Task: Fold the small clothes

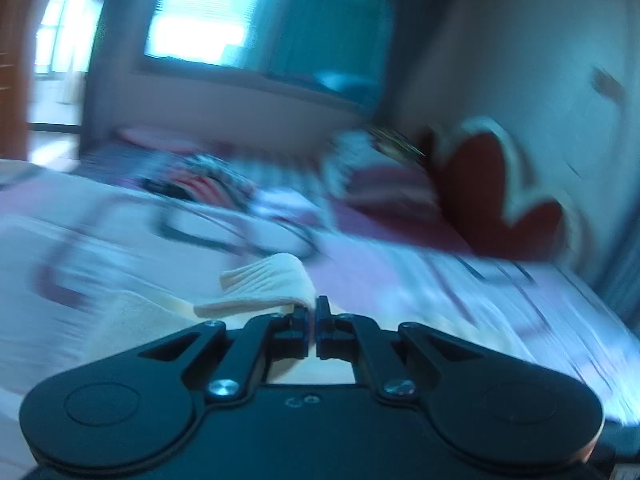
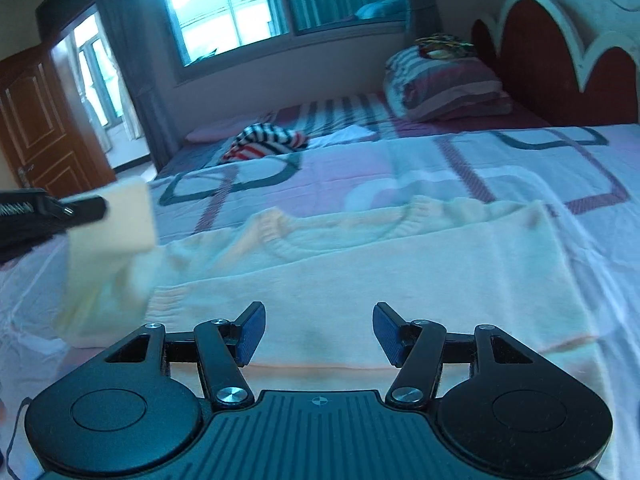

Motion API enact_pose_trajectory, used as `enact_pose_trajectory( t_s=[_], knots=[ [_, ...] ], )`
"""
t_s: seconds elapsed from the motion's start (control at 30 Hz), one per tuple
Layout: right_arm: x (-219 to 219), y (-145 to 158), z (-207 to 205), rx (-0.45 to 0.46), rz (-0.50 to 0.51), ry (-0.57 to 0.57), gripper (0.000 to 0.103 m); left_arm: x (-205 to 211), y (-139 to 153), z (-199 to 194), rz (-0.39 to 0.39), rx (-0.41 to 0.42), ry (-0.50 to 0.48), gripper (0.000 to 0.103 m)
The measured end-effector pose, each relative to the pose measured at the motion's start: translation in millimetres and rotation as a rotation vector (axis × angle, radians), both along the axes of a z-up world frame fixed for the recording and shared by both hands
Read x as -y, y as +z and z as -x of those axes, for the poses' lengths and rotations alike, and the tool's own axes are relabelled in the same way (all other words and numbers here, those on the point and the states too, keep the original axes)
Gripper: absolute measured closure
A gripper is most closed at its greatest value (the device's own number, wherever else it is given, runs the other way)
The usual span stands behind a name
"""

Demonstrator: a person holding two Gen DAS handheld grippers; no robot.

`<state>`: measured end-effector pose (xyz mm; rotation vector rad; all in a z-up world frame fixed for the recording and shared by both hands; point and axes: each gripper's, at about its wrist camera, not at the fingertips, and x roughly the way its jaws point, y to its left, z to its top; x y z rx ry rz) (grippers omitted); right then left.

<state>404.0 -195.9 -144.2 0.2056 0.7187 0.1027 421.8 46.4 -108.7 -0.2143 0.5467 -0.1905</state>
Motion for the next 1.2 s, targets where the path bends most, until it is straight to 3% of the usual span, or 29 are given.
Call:
enact_pose_trajectory(
  t_s=[0.07,0.17,0.23,0.27,0.3,0.37,0.5,0.63,0.83,1.07,1.1,1.13,1.17,1.2],
  knots=[
    [21.8,1.4,7.9,-0.004,-0.002,-0.036,0.044,33.2,-18.4,-2.6,-0.024,-0.047,-0.07,0.1],
    [48.8,-0.9,18.2,-0.026,-0.012,-0.071,0.044,65.0,-46.9,-2.4,-0.093,-0.148,-0.13,0.079],
    [61.2,-1.6,24.4,-0.031,-0.025,-0.081,0.044,74.2,-53.0,4.0,-0.119,-0.187,-0.142,0.077],
    [66.0,-1.3,27.2,-0.031,-0.03,-0.081,0.044,73.9,-53.3,10.0,-0.126,-0.184,-0.146,0.063],
    [68.9,-0.9,29.3,-0.029,-0.036,-0.078,0.044,74.5,-51.4,17.1,-0.138,-0.17,-0.15,0.041],
    [70.5,-1.3,32.2,-0.03,-0.05,-0.07,0.044,71.3,-44.9,32.0,-0.174,-0.114,-0.122,0.027],
    [59.7,0.9,29.0,-0.036,-0.095,-0.013,0.044,55.4,-37.7,49.0,-0.263,-0.079,-0.08,0.027],
    [40.4,-3.9,19.2,-0.07,-0.179,0.065,0.044,24.8,-42.0,57.9,-0.338,-0.116,0.021,0.027],
    [30.7,-14.6,8.5,-0.117,-0.217,0.062,0.044,-8.0,-56.0,67.0,-0.314,-0.193,0.137,0.027],
    [25.2,-21.9,5.2,-0.165,-0.152,0.039,0.044,-18.3,-65.0,67.2,-0.318,-0.214,0.173,0.027],
    [23.6,-20.8,5.9,-0.164,-0.151,0.034,0.048,-17.8,-66.2,65.9,-0.317,-0.214,0.172,0.027],
    [19.7,-19.9,5.9,-0.151,-0.145,0.032,0.06,-17.2,-66.4,65.0,-0.318,-0.214,0.173,0.027],
    [17.1,-18.3,5.5,-0.143,-0.14,0.043,0.09,-17.2,-67.7,65.1,-0.32,-0.212,0.177,0.027],
    [14.0,-17.7,1.8,-0.143,-0.14,0.056,0.092,-17.9,-68.2,64.9,-0.321,-0.209,0.182,0.027]
  ],
)
